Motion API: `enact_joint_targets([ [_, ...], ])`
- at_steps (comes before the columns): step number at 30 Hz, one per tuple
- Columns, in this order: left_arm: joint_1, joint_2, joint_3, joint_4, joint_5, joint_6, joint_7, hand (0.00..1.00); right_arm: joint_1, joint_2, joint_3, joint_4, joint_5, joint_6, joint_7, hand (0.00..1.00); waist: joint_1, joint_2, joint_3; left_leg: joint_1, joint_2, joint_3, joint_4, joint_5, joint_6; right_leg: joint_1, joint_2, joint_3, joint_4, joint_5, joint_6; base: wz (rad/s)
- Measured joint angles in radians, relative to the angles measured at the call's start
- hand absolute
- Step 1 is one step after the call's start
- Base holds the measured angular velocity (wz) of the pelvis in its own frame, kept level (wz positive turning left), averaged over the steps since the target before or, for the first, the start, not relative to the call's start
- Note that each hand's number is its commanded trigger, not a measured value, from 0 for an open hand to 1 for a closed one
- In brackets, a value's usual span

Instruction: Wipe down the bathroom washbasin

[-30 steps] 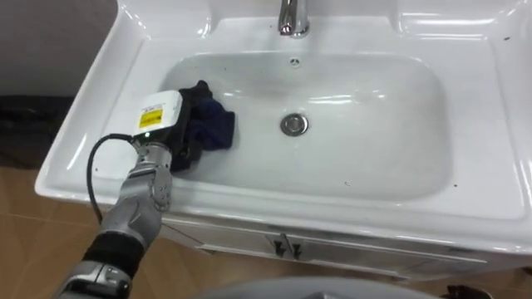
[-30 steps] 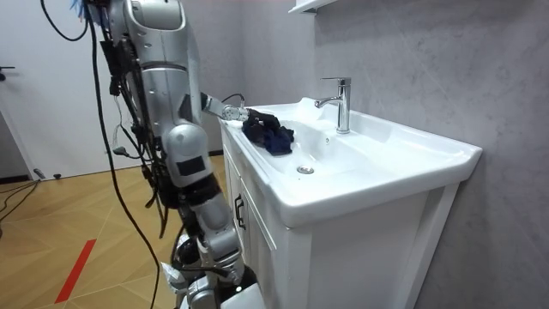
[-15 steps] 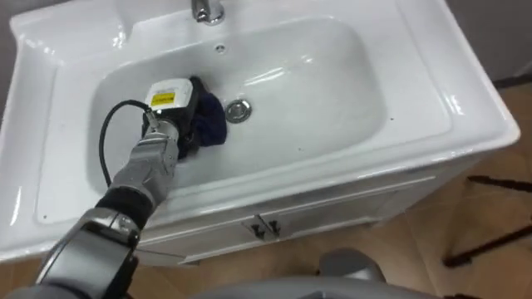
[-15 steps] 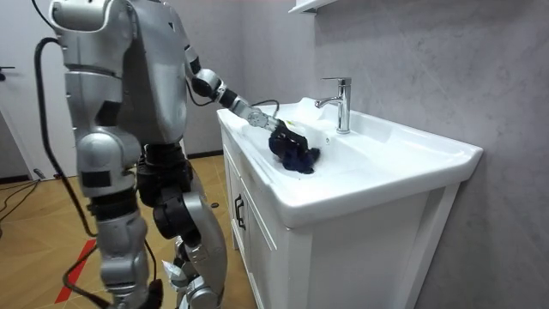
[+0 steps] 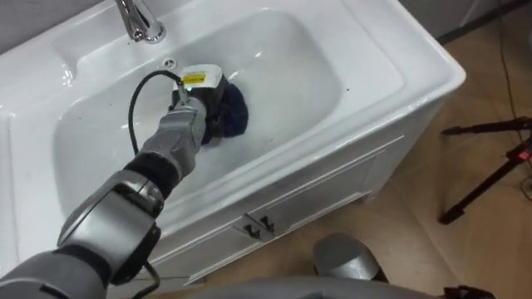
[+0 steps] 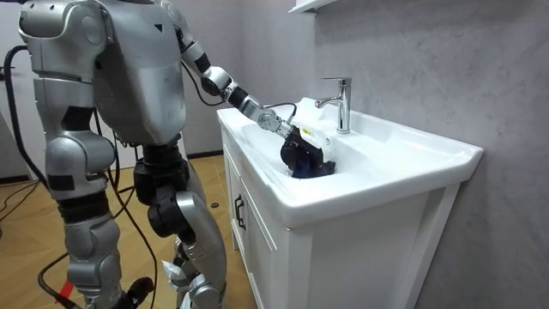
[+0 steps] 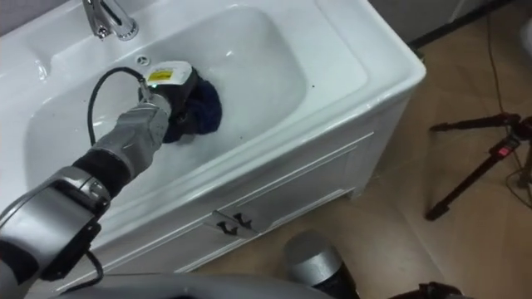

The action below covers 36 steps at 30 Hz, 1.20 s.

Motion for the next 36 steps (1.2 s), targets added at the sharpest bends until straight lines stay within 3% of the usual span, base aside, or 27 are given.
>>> enact_joint_targets([
  [2,-0.024,-0.029,-0.017,-0.015,-0.052,0.004,-0.001,1.0,-0.009,0.001,0.03,-0.003,0.014,0.017,0.003,0.0,-0.002,0.0,-0.0001,-0.001,-0.001,0.007,0.0,-0.004,0.006,-0.001,-0.001,0.001,-0.002,0.004,0.006,-0.06],
  [13,-0.023,-0.028,-0.064,-0.243,-0.232,0.014,-0.075,1.0,-0.004,0.004,0.063,0.002,0.067,0.017,0.003,0.0,0.001,-0.002,-0.0015,-0.023,-0.009,0.001,0.006,-0.017,0.021,-0.002,-0.015,-0.016,-0.04,0.015,0.026,0.04],
  [20,-0.008,-0.028,-0.091,-0.396,-0.263,0.01,-0.109,1.0,0.005,0.011,0.063,-0.001,0.068,0.014,0.003,0.0,0.003,-0.012,-0.0023,-0.024,-0.007,0.0,0.016,-0.017,0.023,0.023,-0.016,-0.021,-0.07,0.018,0.03,0.08],
  [30,-0.004,-0.028,-0.099,-0.41,-0.3,-0.013,-0.121,1.0,0.014,0.013,0.079,-0.012,0.067,0.009,-0.003,0.0,0.004,-0.022,-0.0033,-0.024,-0.002,0.0,0.024,-0.018,0.022,0.039,-0.013,-0.026,-0.091,0.022,0.032,0.03],
  [36,0.041,-0.03,-0.1,-0.406,-0.253,-0.035,-0.103,1.0,0.024,0.021,0.093,-0.036,0.064,0.019,-0.02,0.0,0.011,-0.022,-0.0039,-0.007,-0.001,0.002,0.017,-0.018,0.022,0.051,-0.008,-0.019,-0.089,0.024,0.03,-0.04],
])
